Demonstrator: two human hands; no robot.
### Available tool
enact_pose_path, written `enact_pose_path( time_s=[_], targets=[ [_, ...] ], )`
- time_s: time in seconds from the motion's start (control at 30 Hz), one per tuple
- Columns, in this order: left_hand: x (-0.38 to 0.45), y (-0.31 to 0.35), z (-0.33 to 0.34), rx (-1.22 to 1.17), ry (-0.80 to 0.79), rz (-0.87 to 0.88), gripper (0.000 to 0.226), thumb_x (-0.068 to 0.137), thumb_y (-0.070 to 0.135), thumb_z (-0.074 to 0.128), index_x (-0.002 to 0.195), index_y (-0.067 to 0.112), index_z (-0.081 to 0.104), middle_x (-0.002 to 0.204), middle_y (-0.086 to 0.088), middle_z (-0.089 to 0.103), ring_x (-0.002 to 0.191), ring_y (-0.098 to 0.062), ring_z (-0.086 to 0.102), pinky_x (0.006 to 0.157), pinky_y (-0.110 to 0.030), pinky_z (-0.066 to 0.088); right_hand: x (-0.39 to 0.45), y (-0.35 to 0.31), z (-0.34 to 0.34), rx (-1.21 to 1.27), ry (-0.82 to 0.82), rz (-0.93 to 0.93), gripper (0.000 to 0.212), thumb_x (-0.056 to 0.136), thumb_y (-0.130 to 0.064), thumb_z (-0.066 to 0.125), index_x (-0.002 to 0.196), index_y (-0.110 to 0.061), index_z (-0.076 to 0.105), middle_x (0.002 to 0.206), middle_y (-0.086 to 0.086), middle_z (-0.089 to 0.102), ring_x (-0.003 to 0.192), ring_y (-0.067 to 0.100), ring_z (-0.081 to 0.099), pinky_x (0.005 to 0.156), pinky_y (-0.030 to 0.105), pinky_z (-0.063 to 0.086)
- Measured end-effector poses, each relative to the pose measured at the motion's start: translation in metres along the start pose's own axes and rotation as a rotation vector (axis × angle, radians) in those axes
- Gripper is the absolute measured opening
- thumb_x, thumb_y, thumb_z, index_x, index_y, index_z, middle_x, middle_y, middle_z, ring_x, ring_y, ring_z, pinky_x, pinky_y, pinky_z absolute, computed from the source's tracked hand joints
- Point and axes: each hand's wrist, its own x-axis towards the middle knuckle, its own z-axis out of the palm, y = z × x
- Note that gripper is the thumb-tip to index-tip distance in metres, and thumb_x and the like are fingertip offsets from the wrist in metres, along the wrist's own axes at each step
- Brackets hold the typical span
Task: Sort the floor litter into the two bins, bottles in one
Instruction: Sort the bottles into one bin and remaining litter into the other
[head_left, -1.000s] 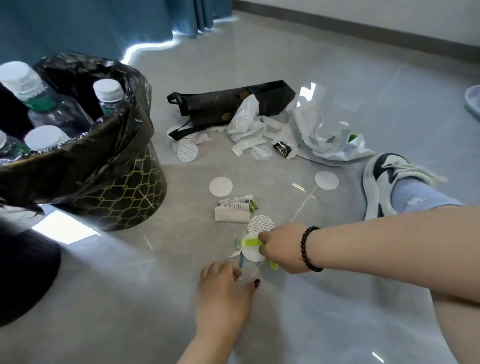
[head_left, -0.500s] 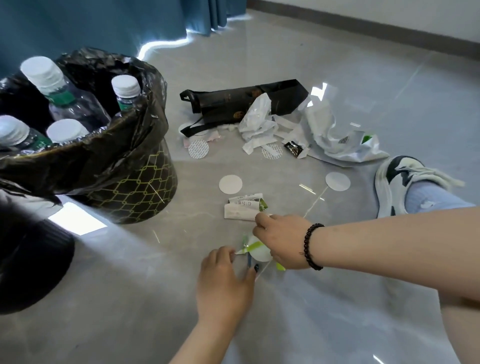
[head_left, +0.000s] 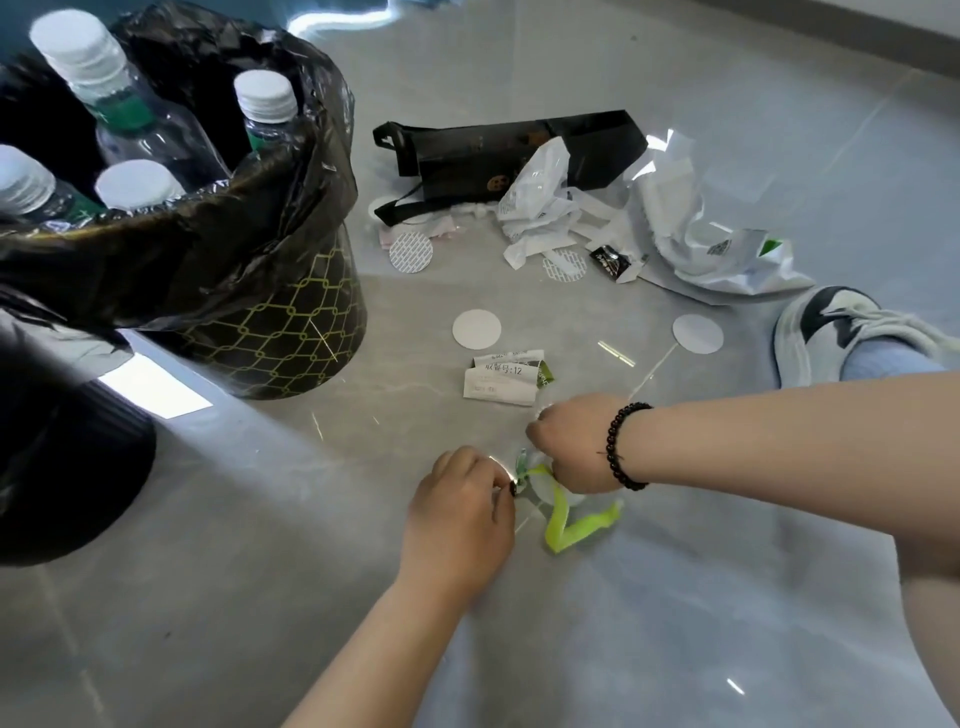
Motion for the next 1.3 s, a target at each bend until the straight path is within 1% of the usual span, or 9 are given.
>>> enact_pose_path(
  time_s=[0.13,0.23,0.33,0.5,0.63,0.77,0.97,1.1,1.3],
  targets=[
    [0.002,0.001,-0.013,-0.246,0.089,-0.184,0.012,0.08,0.013,0.065,0.074,0.022,0.06,0.093,0.014,0.057,0.09,-0.005,0.055,0.072,-0.02,0.043,0.007,0.01,-0.005,0.045,0.081,0.005,0.013,0.087,-0.022,0.049,0.096,-0.013,0.048,0.107,0.007,0.056,0.093,0.029,0.059,0.069,0.033,0.05],
    [0.006,0.001,-0.021,-0.524,0.106,-0.416,0.021,0.067,0.017,0.065,0.055,0.025,0.05,0.102,0.02,0.064,0.094,0.006,0.059,0.078,-0.017,0.045,0.007,0.021,0.005,0.2,0.09,0.015,0.052,0.081,-0.042,0.062,0.121,-0.015,0.043,0.12,0.006,0.046,0.1,0.029,0.056,0.076,0.036,0.05],
    [0.01,-0.003,-0.024,-1.081,0.109,-0.601,0.019,0.065,0.005,0.05,0.052,0.013,0.039,0.106,0.0,0.073,0.104,-0.009,0.067,0.087,-0.026,0.05,0.005,0.024,0.014,0.192,0.122,-0.051,0.071,0.071,-0.047,0.07,0.129,-0.02,0.039,0.128,0.006,0.034,0.111,0.026,0.046,0.086,0.037,0.049],
    [0.017,-0.004,-0.038,-1.635,0.185,-0.883,0.032,0.08,-0.008,0.027,0.055,0.011,0.036,0.058,-0.012,0.056,0.064,-0.025,0.066,0.072,-0.035,0.055,0.004,0.018,0.018,0.162,0.155,-0.189,0.072,0.067,-0.047,0.076,0.127,-0.02,0.048,0.127,0.003,0.035,0.113,0.022,0.041,0.086,0.031,0.043],
    [0.019,-0.003,-0.04,-1.381,0.117,-0.972,0.029,0.084,-0.003,0.03,0.059,0.01,0.036,0.051,-0.004,0.043,0.045,-0.019,0.049,0.052,-0.029,0.055,0.008,0.015,0.024,0.201,0.091,-0.166,0.057,0.071,-0.043,0.075,0.118,-0.019,0.053,0.124,0.002,0.038,0.114,0.021,0.042,0.086,0.028,0.041],
    [0.018,-0.005,-0.03,-0.98,0.032,-0.941,0.024,0.081,-0.009,0.036,0.065,0.009,0.037,0.049,-0.006,0.038,0.041,-0.017,0.035,0.038,-0.022,0.033,0.01,0.019,0.024,0.271,0.095,-0.18,0.052,0.071,-0.038,0.077,0.114,-0.019,0.054,0.123,0.002,0.04,0.114,0.022,0.044,0.089,0.03,0.043],
    [0.008,0.007,-0.019,-0.456,-0.169,-0.604,0.013,0.075,0.023,0.07,0.082,0.024,0.059,0.086,0.01,0.058,0.074,-0.006,0.055,0.063,-0.012,0.042,0.008,0.059,0.022,0.318,0.159,-0.088,0.08,0.062,-0.042,0.083,0.13,-0.025,0.046,0.128,0.004,0.036,0.118,0.021,0.039,0.097,0.031,0.041],
    [0.001,0.012,-0.009,-0.215,-0.327,-0.377,0.052,0.072,0.043,0.075,0.12,0.032,0.058,0.11,0.016,0.045,0.102,-0.004,0.055,0.082,-0.014,0.037,0.007,0.07,0.035,0.512,0.158,-0.014,0.071,0.058,-0.037,0.087,0.12,-0.025,0.054,0.114,-0.001,0.039,0.109,0.019,0.043,0.095,0.029,0.041],
    [-0.004,0.02,-0.005,-0.154,-0.394,-0.296,0.07,0.067,0.048,0.078,0.13,0.039,0.049,0.116,0.016,0.041,0.103,-0.009,0.056,0.087,-0.024,0.045,0.019,0.068,0.035,0.518,0.152,-0.001,0.059,0.057,-0.03,0.087,0.106,-0.019,0.056,0.106,-0.002,0.04,0.098,0.016,0.044,0.087,0.03,0.044]
  ],
)
